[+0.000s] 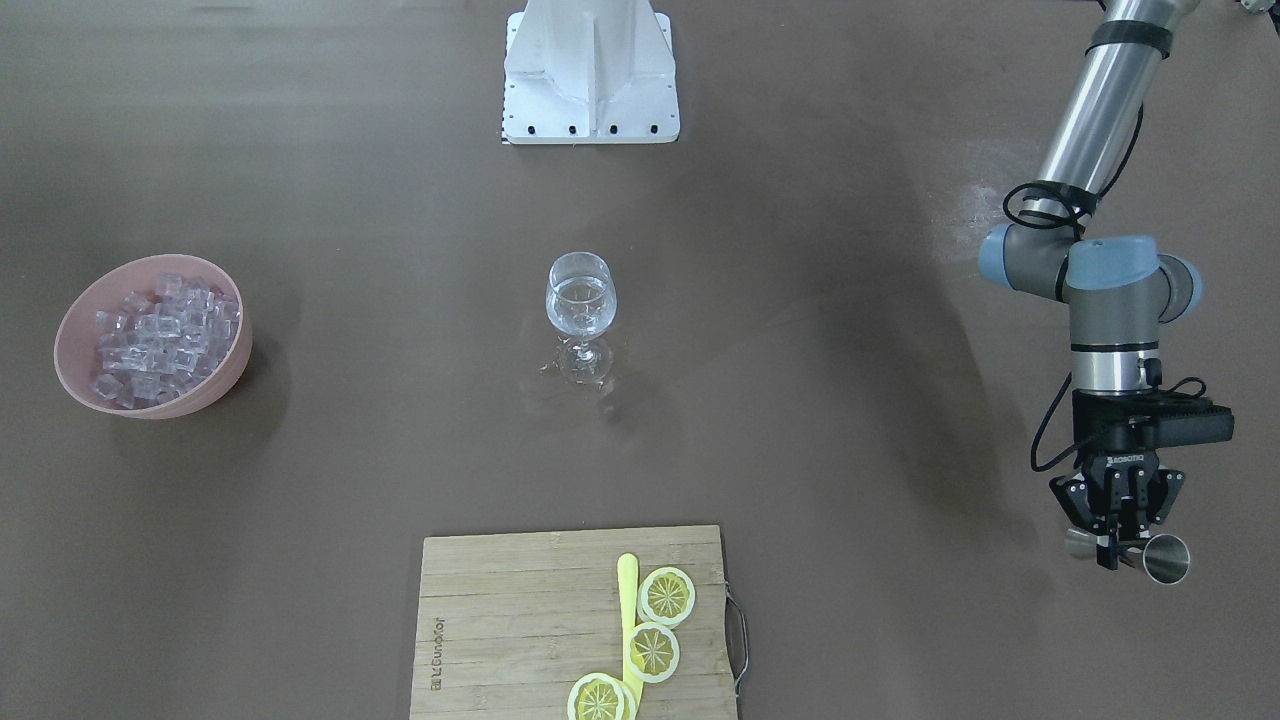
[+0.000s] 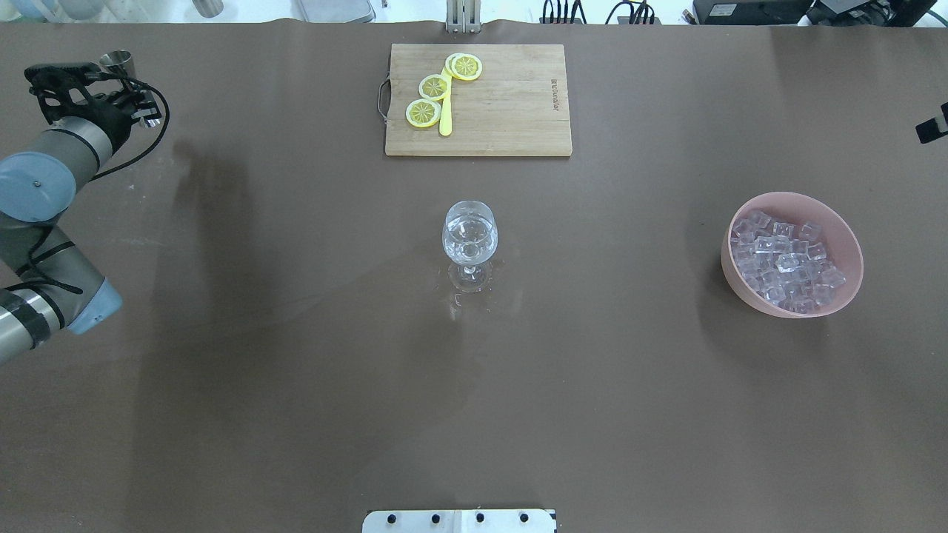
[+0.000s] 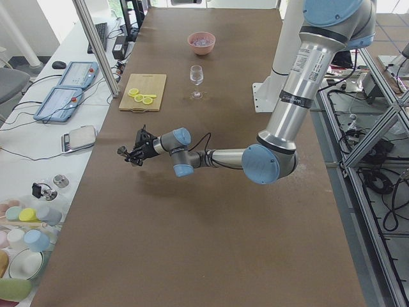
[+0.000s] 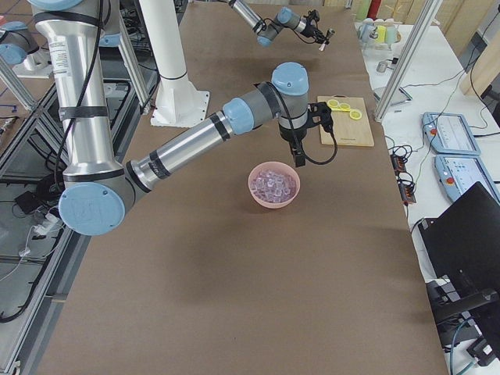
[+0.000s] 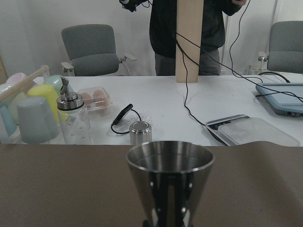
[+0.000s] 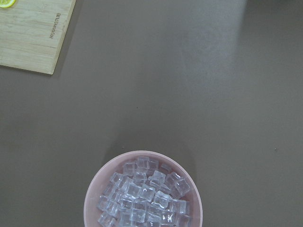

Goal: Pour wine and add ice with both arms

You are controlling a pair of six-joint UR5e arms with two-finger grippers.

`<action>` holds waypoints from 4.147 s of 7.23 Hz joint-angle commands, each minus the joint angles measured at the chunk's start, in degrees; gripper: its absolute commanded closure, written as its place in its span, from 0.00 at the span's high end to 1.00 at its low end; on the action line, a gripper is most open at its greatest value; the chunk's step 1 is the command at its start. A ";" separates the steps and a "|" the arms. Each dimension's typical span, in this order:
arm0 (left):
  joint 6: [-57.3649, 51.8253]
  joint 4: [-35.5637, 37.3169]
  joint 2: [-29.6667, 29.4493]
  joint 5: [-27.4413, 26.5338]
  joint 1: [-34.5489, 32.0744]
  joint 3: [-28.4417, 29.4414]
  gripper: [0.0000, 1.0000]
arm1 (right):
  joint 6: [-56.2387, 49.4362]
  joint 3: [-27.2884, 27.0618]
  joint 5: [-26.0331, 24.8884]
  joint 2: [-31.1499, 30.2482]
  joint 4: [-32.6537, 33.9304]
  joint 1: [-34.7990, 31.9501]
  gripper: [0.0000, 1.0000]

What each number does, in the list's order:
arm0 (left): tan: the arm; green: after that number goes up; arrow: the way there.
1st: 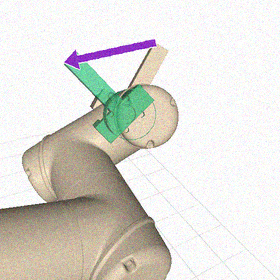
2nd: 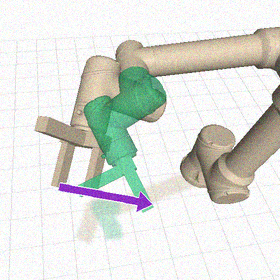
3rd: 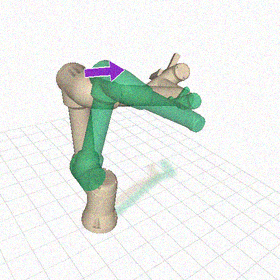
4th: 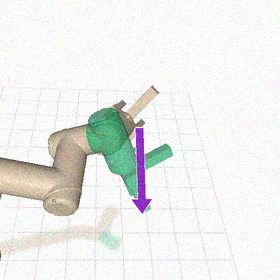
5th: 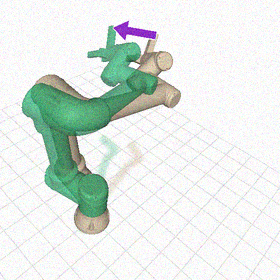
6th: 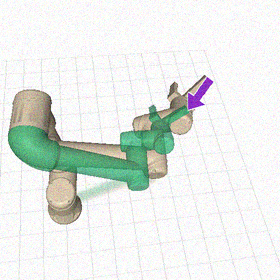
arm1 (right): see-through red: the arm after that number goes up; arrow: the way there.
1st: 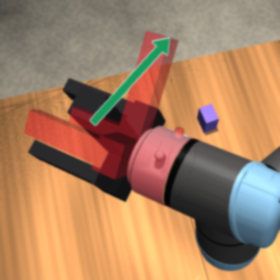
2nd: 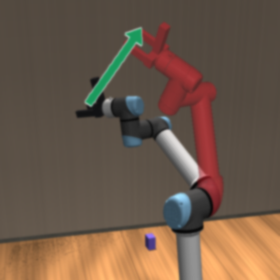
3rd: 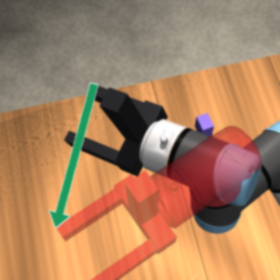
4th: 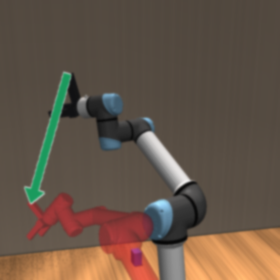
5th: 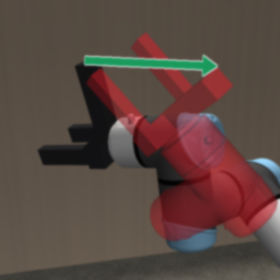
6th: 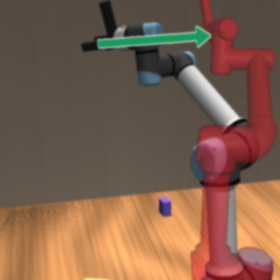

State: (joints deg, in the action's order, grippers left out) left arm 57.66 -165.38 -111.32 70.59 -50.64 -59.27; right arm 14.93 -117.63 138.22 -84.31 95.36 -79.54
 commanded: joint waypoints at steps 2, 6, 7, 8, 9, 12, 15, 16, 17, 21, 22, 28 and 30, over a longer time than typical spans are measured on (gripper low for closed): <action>-0.18 0.06 0.14 2.27 -0.43 0.82 0.00 | 0.01 0.03 -0.23 0.11 0.00 0.27 1.00; -0.27 0.06 0.05 2.53 -0.43 0.82 0.39 | 0.01 0.03 -0.15 0.03 0.00 0.27 1.00; -0.27 0.06 -0.12 2.53 -0.43 0.82 0.46 | 0.01 0.03 -0.15 0.03 0.00 0.27 1.00; -0.10 -0.03 -0.13 2.45 -0.43 0.82 0.47 | 0.01 0.12 -0.15 -0.06 0.00 0.27 1.00; -0.01 -0.03 -0.13 2.45 -0.43 0.82 0.48 | 0.01 0.03 -0.15 -0.06 0.00 0.27 1.00; -0.18 -0.29 -0.04 2.53 -0.52 -0.32 0.79 | 0.10 -0.06 -0.15 -0.06 0.00 0.27 1.00; -2.10 -0.29 6.34 6.39 -0.87 -7.58 0.99 | 0.18 -0.23 -0.06 -0.06 0.00 0.27 1.00; -2.73 -0.38 10.73 6.84 -0.87 -11.62 0.99 | 0.18 -0.23 -0.06 -0.06 -0.09 0.27 1.00; -2.73 -0.38 15.47 12.50 -1.13 -16.62 0.99 | 0.88 -0.15 -0.23 0.02 -0.09 0.88 1.00; -15.24 13.96 15.70 50.53 -23.23 -21.40 0.99 | 12.83 0.90 -12.35 -0.68 0.00 11.93 1.00; -17.74 24.91 15.69 57.92 -26.41 -26.11 0.99 | 14.84 2.82 -12.54 -0.76 -0.09 14.30 1.00; -39.65 48.04 19.82 63.89 -28.46 -38.64 0.99 | 19.96 13.19 -12.36 0.29 -9.55 24.43 0.92; -39.65 47.96 19.82 63.97 -29.34 -39.08 0.99 | 20.22 13.12 -12.36 0.20 -9.67 25.13 0.67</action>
State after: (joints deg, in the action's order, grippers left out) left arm 18.11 -117.42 -91.54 134.55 -79.44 -98.07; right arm 35.05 -105.07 125.90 -84.06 86.30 -55.08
